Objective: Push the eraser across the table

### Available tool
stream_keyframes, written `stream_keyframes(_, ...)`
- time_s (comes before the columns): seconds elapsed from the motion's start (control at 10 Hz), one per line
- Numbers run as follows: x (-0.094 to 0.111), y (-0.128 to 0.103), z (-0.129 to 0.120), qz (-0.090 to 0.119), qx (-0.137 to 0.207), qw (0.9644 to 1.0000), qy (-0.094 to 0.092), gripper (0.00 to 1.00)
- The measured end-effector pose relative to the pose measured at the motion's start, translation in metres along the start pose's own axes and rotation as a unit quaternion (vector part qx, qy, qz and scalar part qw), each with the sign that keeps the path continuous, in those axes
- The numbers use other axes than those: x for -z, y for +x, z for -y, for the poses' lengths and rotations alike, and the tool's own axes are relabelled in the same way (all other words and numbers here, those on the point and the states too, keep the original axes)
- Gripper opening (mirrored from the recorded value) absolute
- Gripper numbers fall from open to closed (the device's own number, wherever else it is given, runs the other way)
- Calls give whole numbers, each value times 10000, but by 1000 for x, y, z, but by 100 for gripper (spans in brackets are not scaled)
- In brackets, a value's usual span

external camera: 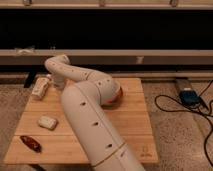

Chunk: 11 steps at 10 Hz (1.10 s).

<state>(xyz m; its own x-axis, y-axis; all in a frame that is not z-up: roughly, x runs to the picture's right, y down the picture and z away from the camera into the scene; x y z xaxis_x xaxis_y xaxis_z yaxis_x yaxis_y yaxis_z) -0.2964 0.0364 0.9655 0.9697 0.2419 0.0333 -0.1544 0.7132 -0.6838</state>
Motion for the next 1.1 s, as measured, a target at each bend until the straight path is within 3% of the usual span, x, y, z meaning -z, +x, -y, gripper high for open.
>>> stream_keyframes(1.1,3,52,-2,16,-553,9985,-42,0)
